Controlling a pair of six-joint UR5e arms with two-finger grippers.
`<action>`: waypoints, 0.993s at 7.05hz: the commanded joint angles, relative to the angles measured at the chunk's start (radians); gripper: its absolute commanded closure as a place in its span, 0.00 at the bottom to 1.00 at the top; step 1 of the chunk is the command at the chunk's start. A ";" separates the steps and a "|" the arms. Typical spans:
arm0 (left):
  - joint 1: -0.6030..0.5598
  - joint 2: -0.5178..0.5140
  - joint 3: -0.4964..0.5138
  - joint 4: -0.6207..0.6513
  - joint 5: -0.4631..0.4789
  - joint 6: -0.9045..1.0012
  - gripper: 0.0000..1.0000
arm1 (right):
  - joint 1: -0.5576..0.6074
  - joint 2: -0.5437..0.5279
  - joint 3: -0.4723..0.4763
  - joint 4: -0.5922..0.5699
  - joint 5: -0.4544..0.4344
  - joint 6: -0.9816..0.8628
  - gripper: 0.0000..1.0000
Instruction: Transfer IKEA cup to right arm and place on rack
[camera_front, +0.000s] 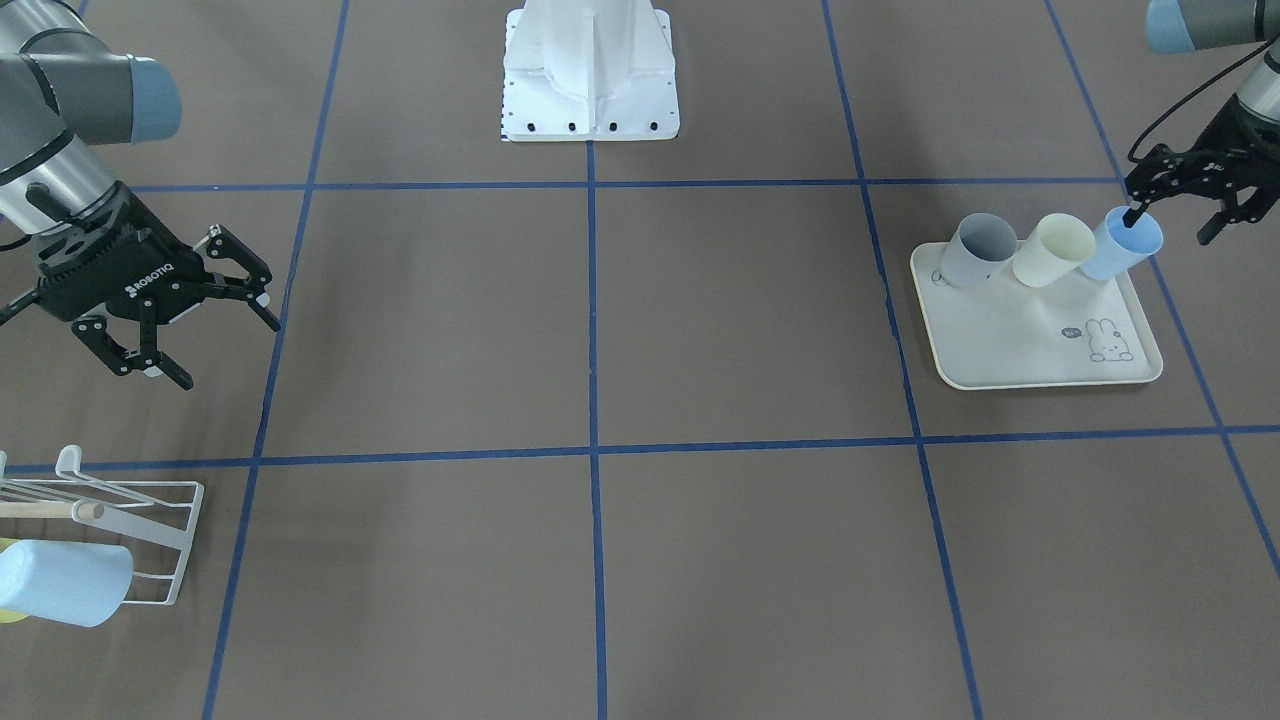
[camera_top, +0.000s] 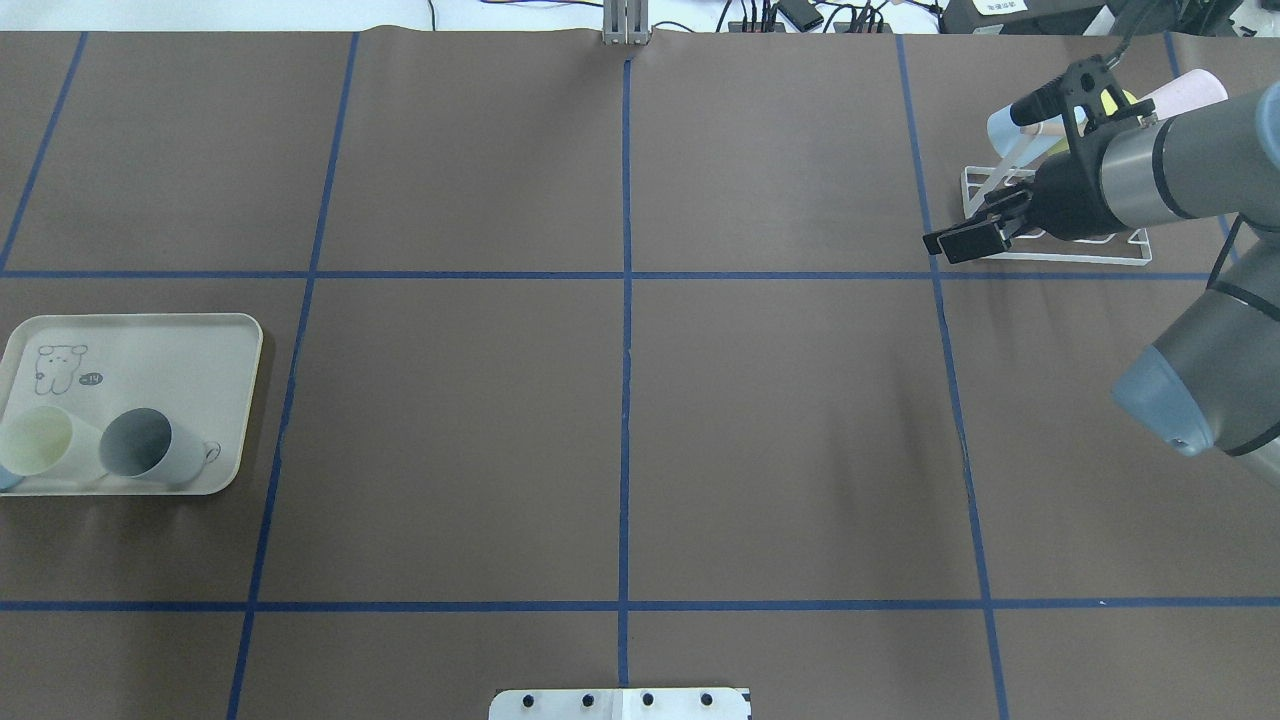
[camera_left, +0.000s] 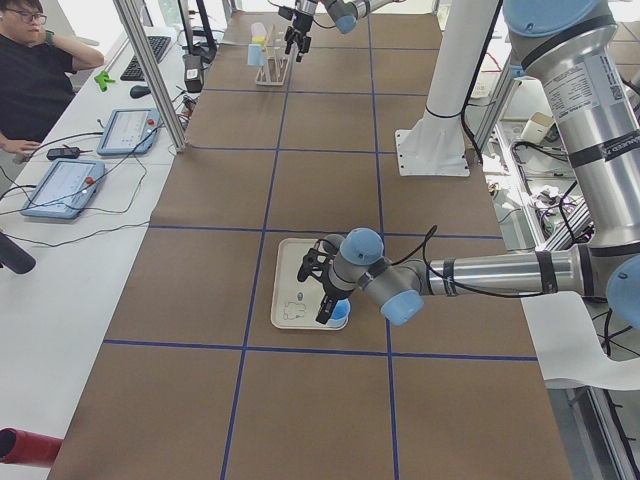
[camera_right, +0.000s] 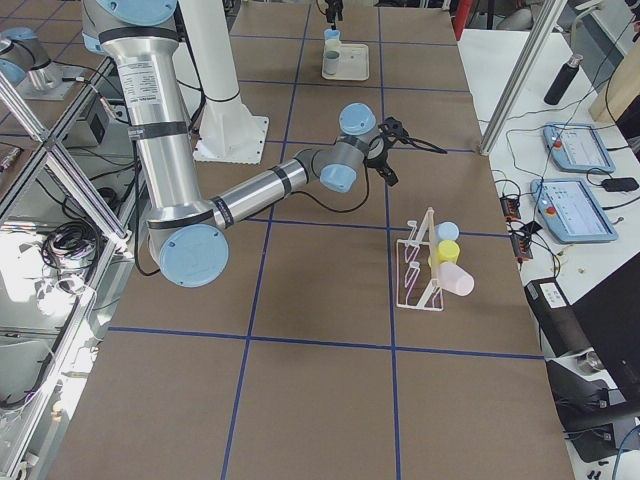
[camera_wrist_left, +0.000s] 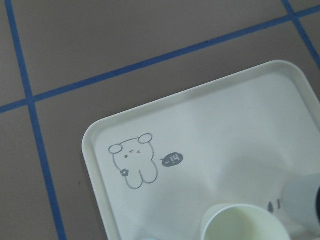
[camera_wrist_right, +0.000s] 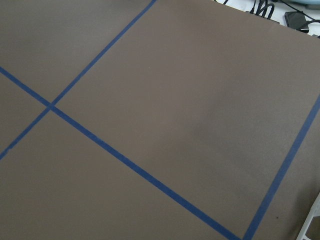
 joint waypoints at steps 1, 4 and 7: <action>-0.001 -0.001 0.062 -0.024 0.002 0.003 0.00 | -0.010 0.003 -0.006 -0.024 -0.002 0.002 0.00; 0.000 -0.005 0.068 -0.024 -0.001 -0.002 0.51 | -0.010 -0.005 -0.009 -0.024 -0.020 0.000 0.00; 0.000 -0.007 0.064 -0.024 -0.009 -0.002 0.65 | -0.014 -0.006 -0.010 -0.024 -0.019 0.002 0.00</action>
